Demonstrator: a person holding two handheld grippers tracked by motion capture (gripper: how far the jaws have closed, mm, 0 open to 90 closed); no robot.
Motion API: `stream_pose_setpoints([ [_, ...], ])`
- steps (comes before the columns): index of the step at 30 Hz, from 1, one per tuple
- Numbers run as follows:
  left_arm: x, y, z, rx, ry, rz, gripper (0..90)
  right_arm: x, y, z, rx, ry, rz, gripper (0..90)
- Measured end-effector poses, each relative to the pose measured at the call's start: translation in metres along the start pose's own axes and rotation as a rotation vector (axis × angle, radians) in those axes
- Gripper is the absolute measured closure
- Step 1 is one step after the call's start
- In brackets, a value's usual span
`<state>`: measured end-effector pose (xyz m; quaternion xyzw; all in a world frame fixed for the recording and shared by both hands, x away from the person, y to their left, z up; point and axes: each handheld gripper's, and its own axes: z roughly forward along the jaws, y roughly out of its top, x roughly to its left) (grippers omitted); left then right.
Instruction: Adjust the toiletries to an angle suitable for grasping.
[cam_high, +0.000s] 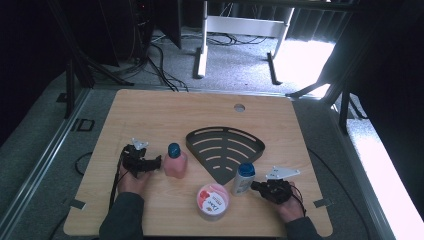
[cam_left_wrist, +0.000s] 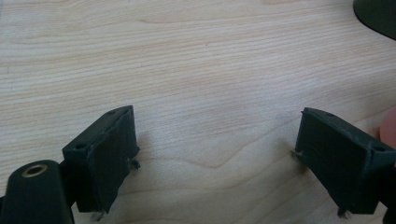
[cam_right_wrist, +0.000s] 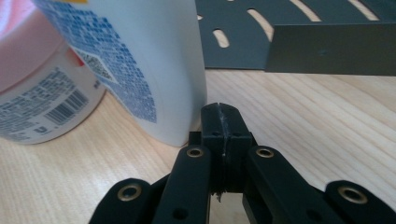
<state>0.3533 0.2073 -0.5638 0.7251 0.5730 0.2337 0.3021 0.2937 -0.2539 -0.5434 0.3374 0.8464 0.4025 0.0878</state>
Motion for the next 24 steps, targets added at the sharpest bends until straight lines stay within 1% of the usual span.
stream_pose_setpoints([
  [6, 0.000, 0.000, 0.000, -0.002, 0.001, -0.003, 12.8, 0.007, 0.000, 0.002, 0.004, 0.019, -0.010, 90.0],
  [9, 0.000, 0.000, 0.000, -0.002, 0.001, -0.004, 12.8, 0.011, 0.001, 0.004, 0.000, 0.040, -0.018, 90.0],
  [12, -0.001, 0.000, 0.000, -0.002, 0.001, -0.003, 12.8, 0.014, 0.004, 0.006, -0.016, 0.066, -0.024, 90.0],
  [19, -0.001, 0.000, 0.000, -0.002, 0.001, -0.003, 12.8, 0.021, 0.007, 0.012, -0.013, 0.086, -0.041, 90.0],
  [24, -0.001, 0.000, 0.000, 0.000, 0.002, -0.003, 12.8, 0.024, 0.008, 0.015, -0.015, 0.103, -0.041, 90.0],
])
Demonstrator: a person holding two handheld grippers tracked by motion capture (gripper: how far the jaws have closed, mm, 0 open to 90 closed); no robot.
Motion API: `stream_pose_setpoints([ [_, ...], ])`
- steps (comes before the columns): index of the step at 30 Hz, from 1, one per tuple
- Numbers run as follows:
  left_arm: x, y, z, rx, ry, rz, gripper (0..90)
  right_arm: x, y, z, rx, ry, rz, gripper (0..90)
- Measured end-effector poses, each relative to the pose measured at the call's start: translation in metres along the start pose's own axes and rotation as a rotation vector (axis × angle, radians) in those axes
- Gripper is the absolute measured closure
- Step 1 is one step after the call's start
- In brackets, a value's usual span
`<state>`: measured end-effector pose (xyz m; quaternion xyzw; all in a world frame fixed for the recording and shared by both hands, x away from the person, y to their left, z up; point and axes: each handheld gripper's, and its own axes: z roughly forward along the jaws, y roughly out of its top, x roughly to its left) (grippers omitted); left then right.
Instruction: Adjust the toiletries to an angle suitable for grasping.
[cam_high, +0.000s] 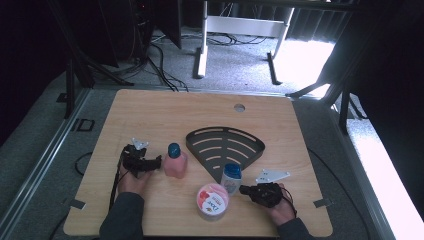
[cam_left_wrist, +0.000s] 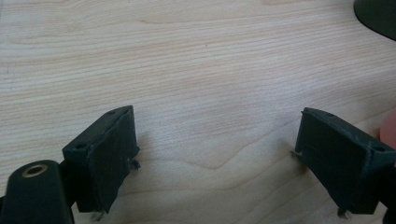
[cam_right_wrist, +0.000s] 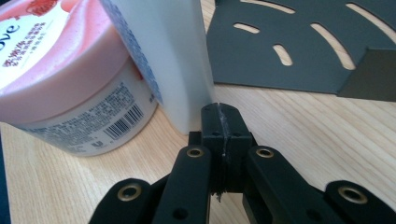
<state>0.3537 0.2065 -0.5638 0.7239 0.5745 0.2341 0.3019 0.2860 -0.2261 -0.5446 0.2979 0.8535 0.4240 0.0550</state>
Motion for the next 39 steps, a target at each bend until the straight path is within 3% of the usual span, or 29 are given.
stream_pose_setpoints([
  [9, 0.000, 0.000, 0.000, 0.000, 0.000, -0.001, 12.8, 0.008, 0.009, 0.014, -0.010, 0.027, -0.019, 90.0],
  [25, 0.000, 0.000, 0.000, 0.000, 0.002, -0.001, 12.8, 0.013, 0.022, 0.030, -0.009, 0.057, -0.036, 90.0],
  [39, 0.000, 0.000, 0.000, 0.000, 0.002, -0.001, 12.8, 0.016, 0.043, 0.045, -0.001, 0.084, -0.070, 90.0],
])
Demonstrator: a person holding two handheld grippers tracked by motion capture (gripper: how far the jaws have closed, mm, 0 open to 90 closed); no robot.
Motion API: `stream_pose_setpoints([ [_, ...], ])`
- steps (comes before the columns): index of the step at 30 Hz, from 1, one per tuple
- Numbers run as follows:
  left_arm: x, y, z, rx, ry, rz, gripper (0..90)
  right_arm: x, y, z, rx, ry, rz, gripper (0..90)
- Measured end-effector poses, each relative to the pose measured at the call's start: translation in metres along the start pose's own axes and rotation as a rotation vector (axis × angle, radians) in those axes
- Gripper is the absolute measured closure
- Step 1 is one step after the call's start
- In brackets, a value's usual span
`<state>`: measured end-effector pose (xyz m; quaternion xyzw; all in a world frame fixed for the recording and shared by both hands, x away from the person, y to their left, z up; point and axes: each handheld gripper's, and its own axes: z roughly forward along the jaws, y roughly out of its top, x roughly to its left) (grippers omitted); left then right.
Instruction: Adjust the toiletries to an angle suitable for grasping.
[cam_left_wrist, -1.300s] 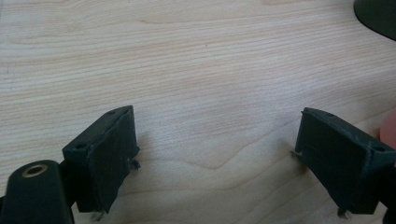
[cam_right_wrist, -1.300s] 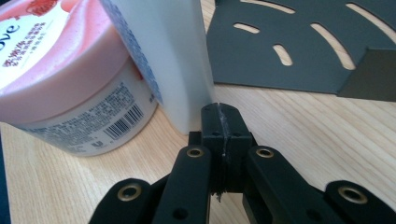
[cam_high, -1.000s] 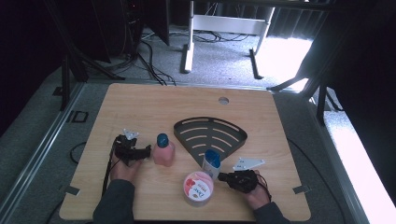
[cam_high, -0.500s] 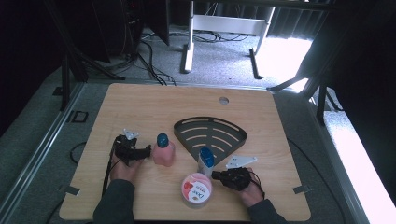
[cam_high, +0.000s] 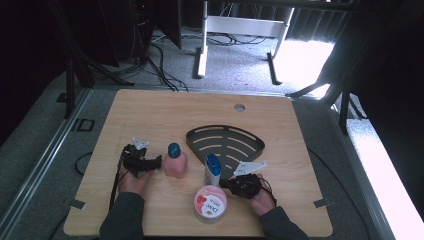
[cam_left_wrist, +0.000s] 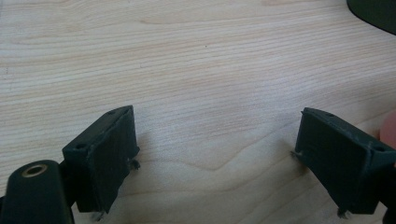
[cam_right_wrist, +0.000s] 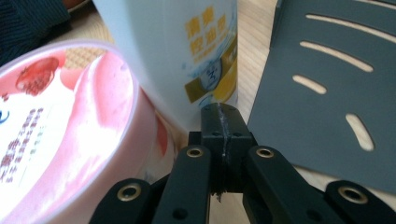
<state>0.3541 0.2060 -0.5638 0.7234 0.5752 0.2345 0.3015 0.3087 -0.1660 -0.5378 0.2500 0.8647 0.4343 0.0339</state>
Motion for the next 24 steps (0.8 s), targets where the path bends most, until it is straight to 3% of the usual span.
stream_pose_setpoints([
  [19, 0.000, 0.000, 0.000, 0.000, 0.000, 0.000, 12.8, 0.014, 0.035, 0.025, -0.006, 0.060, -0.080, 90.0],
  [24, 0.000, 0.000, 0.000, 0.000, 0.000, 0.000, 12.8, 0.015, 0.044, 0.030, 0.001, 0.057, -0.106, 90.0],
])
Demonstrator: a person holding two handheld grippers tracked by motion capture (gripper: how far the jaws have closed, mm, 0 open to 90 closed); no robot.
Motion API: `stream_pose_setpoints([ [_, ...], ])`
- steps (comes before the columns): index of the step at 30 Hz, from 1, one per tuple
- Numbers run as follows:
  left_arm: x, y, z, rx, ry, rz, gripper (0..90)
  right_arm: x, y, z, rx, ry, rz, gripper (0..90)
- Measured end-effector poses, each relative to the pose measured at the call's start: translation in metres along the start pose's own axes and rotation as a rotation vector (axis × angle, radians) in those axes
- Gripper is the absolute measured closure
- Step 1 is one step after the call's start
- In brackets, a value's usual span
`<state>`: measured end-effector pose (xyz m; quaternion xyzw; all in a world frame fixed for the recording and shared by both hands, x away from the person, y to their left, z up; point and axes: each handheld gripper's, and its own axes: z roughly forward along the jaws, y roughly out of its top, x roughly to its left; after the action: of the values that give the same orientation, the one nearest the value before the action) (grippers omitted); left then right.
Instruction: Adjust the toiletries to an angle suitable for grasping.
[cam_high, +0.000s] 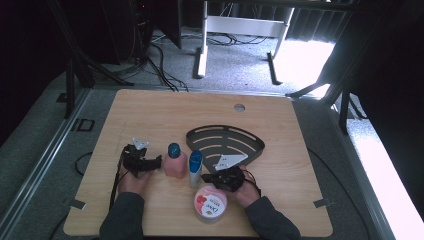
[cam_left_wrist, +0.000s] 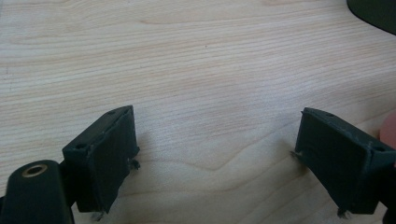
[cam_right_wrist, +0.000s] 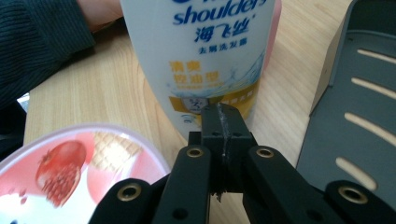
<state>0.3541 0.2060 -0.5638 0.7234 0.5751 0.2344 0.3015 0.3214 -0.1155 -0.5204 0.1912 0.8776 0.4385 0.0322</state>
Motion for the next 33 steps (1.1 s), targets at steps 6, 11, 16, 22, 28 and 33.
stream_pose_setpoints([
  [6, 0.000, 0.000, 0.000, 0.000, 0.000, 0.000, 12.8, -0.002, 0.012, 0.005, 0.003, 0.009, -0.018, 90.0],
  [11, 0.000, 0.000, 0.000, -0.002, -0.004, 0.006, 13.5, 0.003, 0.022, 0.009, -0.003, 0.021, -0.043, 90.0],
  [16, -0.002, -0.001, -0.005, -0.016, -0.039, 0.038, 27.5, 0.005, 0.024, 0.011, -0.003, 0.026, -0.052, 90.0],
  [22, -0.008, -0.003, -0.018, 0.014, -0.063, 0.092, 59.7, 0.009, 0.023, 0.011, -0.007, 0.034, -0.054, 90.0],
  [28, -0.013, -0.011, -0.037, -0.017, -0.135, 0.079, 57.0, 0.012, 0.026, 0.010, -0.004, 0.033, -0.066, 90.0],
  [33, -0.015, -0.017, -0.047, -0.011, -0.232, 0.079, 89.6, 0.011, 0.026, 0.009, -0.011, 0.028, -0.063, 90.0],
])
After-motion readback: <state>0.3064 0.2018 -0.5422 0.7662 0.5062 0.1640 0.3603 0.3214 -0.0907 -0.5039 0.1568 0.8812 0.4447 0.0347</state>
